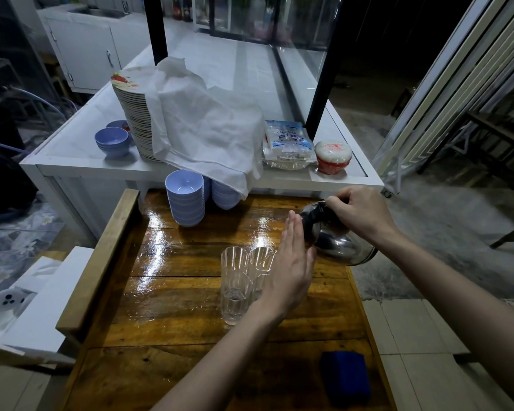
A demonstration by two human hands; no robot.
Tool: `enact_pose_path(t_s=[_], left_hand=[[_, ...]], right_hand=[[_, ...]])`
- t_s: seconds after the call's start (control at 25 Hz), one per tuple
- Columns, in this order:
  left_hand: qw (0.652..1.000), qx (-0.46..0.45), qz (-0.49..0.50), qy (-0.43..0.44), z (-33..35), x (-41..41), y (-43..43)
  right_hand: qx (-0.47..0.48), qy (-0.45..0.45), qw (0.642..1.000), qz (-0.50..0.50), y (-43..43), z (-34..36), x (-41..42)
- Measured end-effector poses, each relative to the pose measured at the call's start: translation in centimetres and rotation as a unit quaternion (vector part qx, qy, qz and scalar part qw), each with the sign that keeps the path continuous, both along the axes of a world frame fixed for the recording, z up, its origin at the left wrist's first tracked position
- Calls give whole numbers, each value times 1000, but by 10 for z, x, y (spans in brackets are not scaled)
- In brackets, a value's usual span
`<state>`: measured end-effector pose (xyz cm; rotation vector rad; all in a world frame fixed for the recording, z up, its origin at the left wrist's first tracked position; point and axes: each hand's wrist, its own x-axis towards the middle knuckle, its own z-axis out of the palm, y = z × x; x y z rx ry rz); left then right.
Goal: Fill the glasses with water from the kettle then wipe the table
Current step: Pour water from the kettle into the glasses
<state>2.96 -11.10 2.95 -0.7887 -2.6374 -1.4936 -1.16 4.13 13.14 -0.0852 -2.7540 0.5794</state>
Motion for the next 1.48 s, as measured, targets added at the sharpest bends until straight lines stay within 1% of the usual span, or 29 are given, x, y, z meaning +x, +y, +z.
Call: enact_pose_path(t_s=[0.32,0.4,0.6,0.84,0.96,1.04,1.12,1.24,1.36,1.48], left_hand=[[1000,6,5,1,-1,-1,2],[1000,6,3,2,-1,-1,3],[1000,-3,-16,8,0,-5,4],[999,-13,-44,20,8,-18,3],[998,-17,-45,32,15,-21,1],[998,-14,-41,40,19,-24,-2],[999,-7,-24,41,21,-25,-8],[999,19,17,46,15,-22,-17],[997,44,50,29,7,-16,-27],[997,48,56,2,3,-11,-37]], right_hand=[[9,-5,1000,4,2,0,-2],[-3,-8,1000,-2,4,0,-1],[-93,-31,993,-59,12,-7,8],[-224,-32,962,-155,24,-25,16],[-270,-30,946,-176,23,-28,15],[-282,-22,944,-171,19,-27,12],[-276,-12,949,-150,12,-24,8],[-239,-4,965,-108,-4,-17,0],[-192,-11,979,-65,-22,-11,-7],[-141,-20,990,-27,-37,-10,-12]])
